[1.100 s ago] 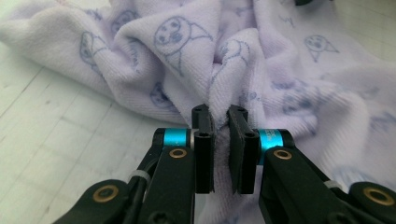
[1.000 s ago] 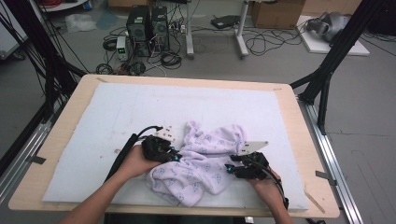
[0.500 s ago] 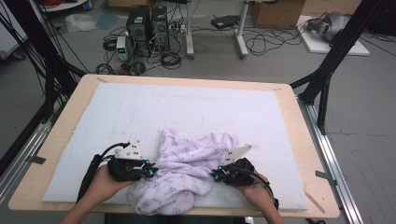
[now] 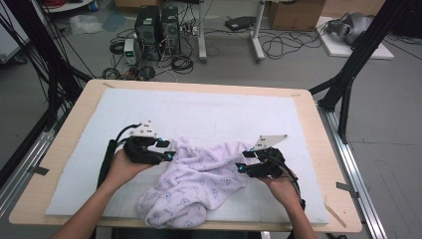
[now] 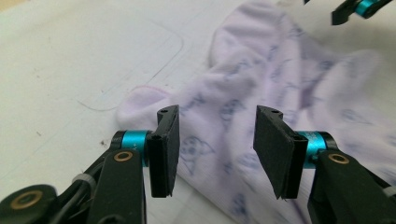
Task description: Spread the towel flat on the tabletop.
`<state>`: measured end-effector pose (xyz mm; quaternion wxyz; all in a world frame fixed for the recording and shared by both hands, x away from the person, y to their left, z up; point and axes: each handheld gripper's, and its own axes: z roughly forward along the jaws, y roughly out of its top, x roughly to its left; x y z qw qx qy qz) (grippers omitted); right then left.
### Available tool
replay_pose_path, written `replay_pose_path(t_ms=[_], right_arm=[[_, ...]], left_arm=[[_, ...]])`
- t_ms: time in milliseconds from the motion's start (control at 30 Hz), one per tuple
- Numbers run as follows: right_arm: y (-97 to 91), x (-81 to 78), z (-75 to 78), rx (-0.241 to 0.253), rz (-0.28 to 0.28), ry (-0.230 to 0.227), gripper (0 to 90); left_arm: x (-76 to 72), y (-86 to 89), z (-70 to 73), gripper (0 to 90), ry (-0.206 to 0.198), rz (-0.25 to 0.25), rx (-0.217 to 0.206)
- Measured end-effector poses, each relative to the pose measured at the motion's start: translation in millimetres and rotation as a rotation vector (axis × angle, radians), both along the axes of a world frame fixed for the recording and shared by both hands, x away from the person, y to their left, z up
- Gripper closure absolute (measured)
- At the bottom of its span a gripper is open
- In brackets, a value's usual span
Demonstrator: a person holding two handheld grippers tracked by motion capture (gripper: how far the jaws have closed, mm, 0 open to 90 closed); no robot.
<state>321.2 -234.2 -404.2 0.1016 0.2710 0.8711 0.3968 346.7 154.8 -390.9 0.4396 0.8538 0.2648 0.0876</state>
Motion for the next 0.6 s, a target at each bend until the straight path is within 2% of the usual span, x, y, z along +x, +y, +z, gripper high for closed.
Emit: replay_pose_path(t_ms=[67,167,267,300,333,367,400,433,467,500,567,600], right_arm=[[1.0,6.8,-5.4,-0.035,-0.027,0.004,44.3],[5.6,18.6,-16.3,-0.079,-0.034,0.010,42.4],[8.3,22.8,-21.7,-0.098,-0.036,0.025,42.9],[11.8,26.0,-26.9,-0.113,-0.029,0.044,49.1],[11.8,26.0,-26.9,-0.113,-0.029,0.044,49.1],[13.7,27.3,-29.6,-0.124,-0.015,0.053,56.2],[15.9,28.1,-31.9,-0.121,0.001,0.048,66.2],[17.8,30.1,-31.7,-0.101,0.033,0.063,80.3],[17.8,30.1,-31.7,-0.101,0.033,0.063,80.3],[18.9,31.9,-32.1,-0.093,0.050,0.065,84.0],[20.6,35.2,-30.4,-0.092,0.042,0.073,85.4],[21.1,36.4,-27.4,-0.089,0.034,0.067,85.6]], left_arm=[[11.1,-6.7,-11.0,50.7,0.019,0.027,0.016],[24.8,-15.6,-28.2,46.0,0.035,0.073,0.082],[35.4,-19.6,-44.2,46.3,0.073,0.084,0.130],[36.3,-19.9,-47.0,53.8,0.075,0.077,0.126],[36.7,-18.6,-46.3,53.8,0.077,0.068,0.108],[35.8,-18.4,-45.0,69.8,0.073,0.044,0.106],[34.6,-19.2,-44.6,79.5,0.062,0.042,0.119],[33.5,-19.0,-43.4,83.2,0.059,0.036,0.129],[32.6,-17.9,-41.8,83.2,0.063,0.037,0.129],[31.1,-16.4,-39.3,83.7,0.059,0.048,0.127],[27.8,-9.4,-29.8,84.1,0.031,0.071,0.117],[26.1,-4.4,-23.5,84.2,0.015,0.089,0.096]])
